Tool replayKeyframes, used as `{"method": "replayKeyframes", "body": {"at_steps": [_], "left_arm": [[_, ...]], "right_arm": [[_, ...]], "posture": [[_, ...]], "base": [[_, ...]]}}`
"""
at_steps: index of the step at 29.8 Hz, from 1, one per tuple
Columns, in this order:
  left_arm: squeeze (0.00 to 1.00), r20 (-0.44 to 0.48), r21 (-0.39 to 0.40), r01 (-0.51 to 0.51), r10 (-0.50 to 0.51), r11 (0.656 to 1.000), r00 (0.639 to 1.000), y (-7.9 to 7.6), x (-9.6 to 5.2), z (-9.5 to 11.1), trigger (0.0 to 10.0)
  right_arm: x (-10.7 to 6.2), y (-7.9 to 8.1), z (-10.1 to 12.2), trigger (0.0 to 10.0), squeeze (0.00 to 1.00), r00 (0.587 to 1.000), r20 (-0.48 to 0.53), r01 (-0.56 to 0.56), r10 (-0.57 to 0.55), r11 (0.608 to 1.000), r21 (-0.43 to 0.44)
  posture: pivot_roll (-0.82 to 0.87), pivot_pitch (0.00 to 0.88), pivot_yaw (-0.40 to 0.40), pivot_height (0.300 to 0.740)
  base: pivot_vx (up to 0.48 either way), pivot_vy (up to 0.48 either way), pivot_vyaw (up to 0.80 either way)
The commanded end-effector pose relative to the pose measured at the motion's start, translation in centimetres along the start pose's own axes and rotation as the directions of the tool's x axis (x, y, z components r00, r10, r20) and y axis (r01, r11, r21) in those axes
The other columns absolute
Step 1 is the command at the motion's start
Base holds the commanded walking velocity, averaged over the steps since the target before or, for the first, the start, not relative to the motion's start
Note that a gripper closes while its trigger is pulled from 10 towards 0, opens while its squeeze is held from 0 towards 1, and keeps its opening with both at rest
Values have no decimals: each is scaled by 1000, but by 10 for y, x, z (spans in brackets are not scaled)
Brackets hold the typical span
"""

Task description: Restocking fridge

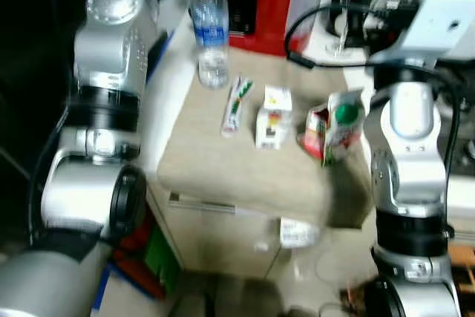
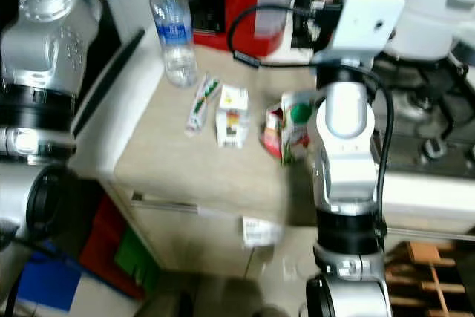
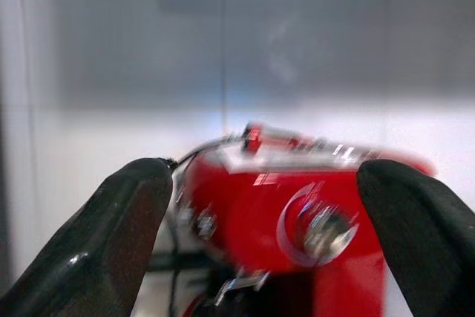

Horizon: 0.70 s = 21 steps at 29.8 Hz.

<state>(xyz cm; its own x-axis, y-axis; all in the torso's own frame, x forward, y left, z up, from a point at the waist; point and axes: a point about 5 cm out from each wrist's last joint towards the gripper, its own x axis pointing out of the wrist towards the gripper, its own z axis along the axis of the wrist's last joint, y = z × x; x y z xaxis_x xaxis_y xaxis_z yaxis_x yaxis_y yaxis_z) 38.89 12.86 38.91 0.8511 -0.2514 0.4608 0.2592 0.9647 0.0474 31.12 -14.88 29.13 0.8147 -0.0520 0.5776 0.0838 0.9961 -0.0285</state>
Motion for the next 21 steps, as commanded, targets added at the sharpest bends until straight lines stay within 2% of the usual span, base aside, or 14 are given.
{"method": "replayKeyframes", "body": {"at_steps": [1, 4, 9, 12, 21], "left_arm": [[0, -30, -49, 8, -9, 999, 1000, 3, 2, -3, 10000], [0, -52, -68, 20, -24, 997, 998, 2, 5, -7, 10000], [0, -162, -73, -39, 27, 997, 986, 7, 7, -30, 10000], [0, -215, -69, -21, 6, 997, 977, 5, 7, -42, 10000], [0, -266, -15, 21, -24, 1000, 964, -2, 7, -60, 10000]], "right_arm": [[-2, 0, 3, 10000, 302, 1000, 1, -12, 12, 1000, 14], [-2, 1, 2, 10000, 302, 1000, -7, -20, 20, 1000, 13], [-1, 1, -1, 10000, 306, 999, -29, -36, 37, 999, 11], [-2, 2, -2, 10000, 302, 999, -34, -36, 36, 999, 15], [-10, 6, -9, 10000, 302, 997, -64, -36, 38, 999, 22]], "posture": [[-84, 56, -1, 740], [-86, 56, -9, 740], [-95, 53, -10, 740], [-96, 52, 5, 740], [-101, 44, 32, 740]], "base": [[0, 0, 0], [0, 0, 0], [0, 0, 0], [0, 0, 0], [0, 0, 0]]}}
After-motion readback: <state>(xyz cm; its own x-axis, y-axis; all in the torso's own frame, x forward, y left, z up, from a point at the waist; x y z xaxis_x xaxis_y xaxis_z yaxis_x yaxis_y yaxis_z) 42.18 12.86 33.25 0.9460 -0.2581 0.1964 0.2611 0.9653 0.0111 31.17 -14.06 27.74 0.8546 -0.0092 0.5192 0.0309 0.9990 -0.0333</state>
